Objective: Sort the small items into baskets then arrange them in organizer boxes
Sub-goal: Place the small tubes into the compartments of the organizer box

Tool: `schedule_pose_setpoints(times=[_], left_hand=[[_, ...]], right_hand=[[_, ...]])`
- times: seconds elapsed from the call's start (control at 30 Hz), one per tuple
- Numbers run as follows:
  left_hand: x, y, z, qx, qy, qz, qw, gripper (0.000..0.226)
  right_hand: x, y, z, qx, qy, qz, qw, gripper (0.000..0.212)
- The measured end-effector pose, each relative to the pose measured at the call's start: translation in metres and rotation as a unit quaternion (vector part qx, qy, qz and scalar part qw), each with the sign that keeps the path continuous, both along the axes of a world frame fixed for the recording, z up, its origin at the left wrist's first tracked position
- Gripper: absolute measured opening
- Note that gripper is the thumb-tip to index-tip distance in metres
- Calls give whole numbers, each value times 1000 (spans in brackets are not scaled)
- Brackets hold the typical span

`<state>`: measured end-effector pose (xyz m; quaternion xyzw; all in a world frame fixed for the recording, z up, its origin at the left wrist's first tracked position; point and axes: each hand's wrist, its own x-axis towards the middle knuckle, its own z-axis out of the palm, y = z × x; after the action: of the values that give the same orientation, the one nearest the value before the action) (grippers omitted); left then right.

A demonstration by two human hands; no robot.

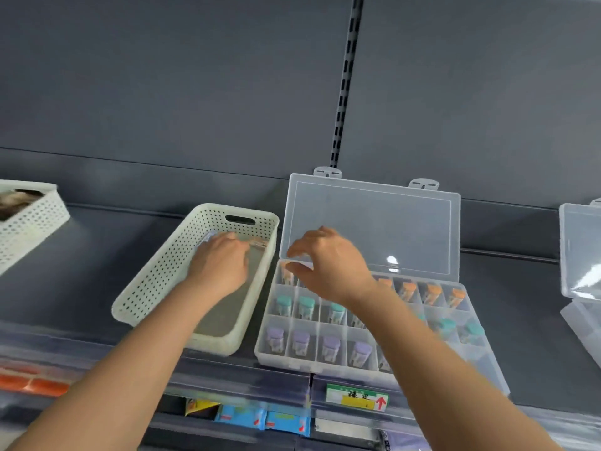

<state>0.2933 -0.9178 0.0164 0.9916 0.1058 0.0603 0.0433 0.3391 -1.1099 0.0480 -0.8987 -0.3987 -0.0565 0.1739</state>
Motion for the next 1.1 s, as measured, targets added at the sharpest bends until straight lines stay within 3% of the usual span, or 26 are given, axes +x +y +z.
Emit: schedule_pose_setpoints(times=[0.2,0.37,0.6,0.73,0.93,1.1], left_hand=[[14,51,-22,-3,137,40,990,39],[25,70,-42,-67,115,71,989,41],[46,83,-51,-1,121,59,991,39],[51,90,-51,-18,84,65,994,18],[59,98,-55,-75,93,46,992,19],[58,97,-38,-223,101,80,966,13]], right_hand=[[25,96,-12,-151,25,-1,988,37],[46,142,-27,-294,1,-11,956,29],[62,172,-41,-338,54,-38,939,28],[69,179,-48,-337,54,-72,937,35],[72,179,-55,-308,35,-66,949,32],[68,165,-47,-158,87,-60,982,24]])
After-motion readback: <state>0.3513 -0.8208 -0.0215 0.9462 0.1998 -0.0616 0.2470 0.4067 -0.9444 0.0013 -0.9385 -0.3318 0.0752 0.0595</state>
